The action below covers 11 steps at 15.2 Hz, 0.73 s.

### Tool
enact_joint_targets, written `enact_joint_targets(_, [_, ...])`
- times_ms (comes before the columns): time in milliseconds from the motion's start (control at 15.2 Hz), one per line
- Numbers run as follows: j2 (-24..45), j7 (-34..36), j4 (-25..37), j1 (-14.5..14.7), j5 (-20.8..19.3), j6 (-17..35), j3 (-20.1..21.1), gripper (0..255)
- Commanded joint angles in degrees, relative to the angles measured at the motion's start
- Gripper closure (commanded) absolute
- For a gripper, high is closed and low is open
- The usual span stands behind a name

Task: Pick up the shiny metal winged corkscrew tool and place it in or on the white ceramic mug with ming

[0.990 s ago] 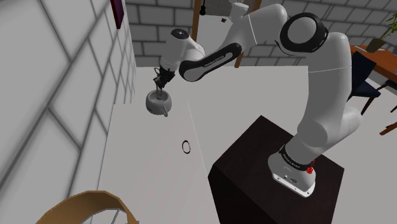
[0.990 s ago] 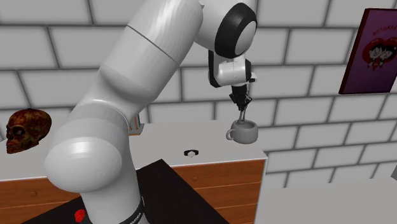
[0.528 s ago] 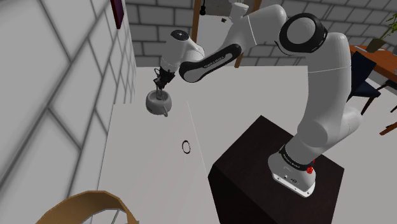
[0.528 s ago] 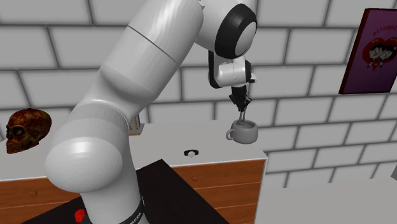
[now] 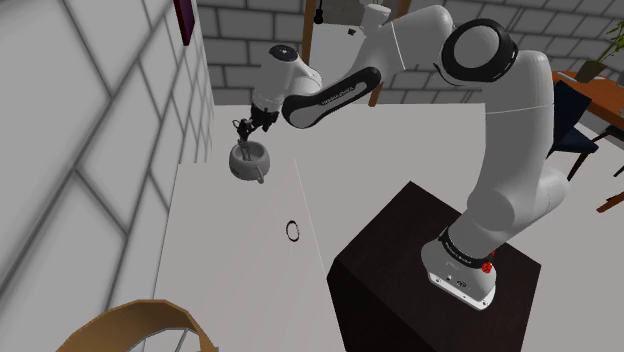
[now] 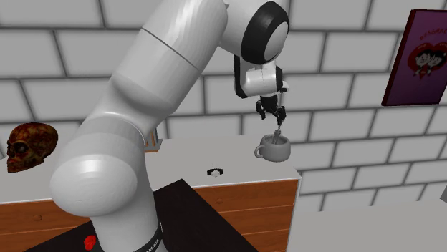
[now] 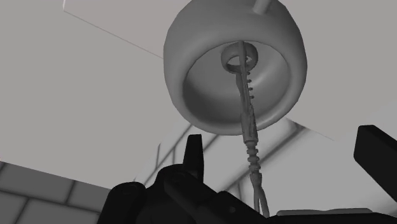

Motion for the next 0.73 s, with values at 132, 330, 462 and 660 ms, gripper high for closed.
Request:
enact_joint_targets(132, [-5.66, -1.92, -3.45, -3.72, 3.79, -1.93, 3.88, 0])
enact_joint_targets(330, [-5.66, -1.92, -3.45, -3.71, 3.79, -1.92, 3.87, 0])
enact_joint_targets(462, [-5.66, -1.92, -3.45, -3.71, 3.8, -1.93, 3.87, 0])
enact_joint_targets(660, [-5.66, -1.92, -3.45, -3.71, 3.8, -1.93, 3.87, 0])
